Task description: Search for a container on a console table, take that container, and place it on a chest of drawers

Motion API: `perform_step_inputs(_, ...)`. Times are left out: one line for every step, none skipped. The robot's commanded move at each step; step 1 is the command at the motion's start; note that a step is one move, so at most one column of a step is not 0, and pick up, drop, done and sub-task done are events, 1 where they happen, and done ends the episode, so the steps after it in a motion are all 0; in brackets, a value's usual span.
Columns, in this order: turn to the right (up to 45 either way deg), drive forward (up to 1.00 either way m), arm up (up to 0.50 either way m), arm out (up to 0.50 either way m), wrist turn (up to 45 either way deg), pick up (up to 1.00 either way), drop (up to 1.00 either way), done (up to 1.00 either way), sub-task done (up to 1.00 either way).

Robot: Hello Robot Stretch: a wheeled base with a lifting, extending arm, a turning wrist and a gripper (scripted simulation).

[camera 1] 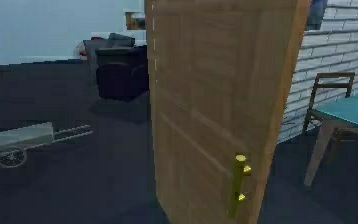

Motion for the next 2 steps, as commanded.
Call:
perform_step_inputs(45.0, 0.0, 0.0, 0.0, 0.0, 0.0, 0.0, 0.0, 0.0)
perform_step_inputs(27.0, 0.0, 0.0, 0.0, 0.0, 0.0, 0.0, 0.0, 0.0)
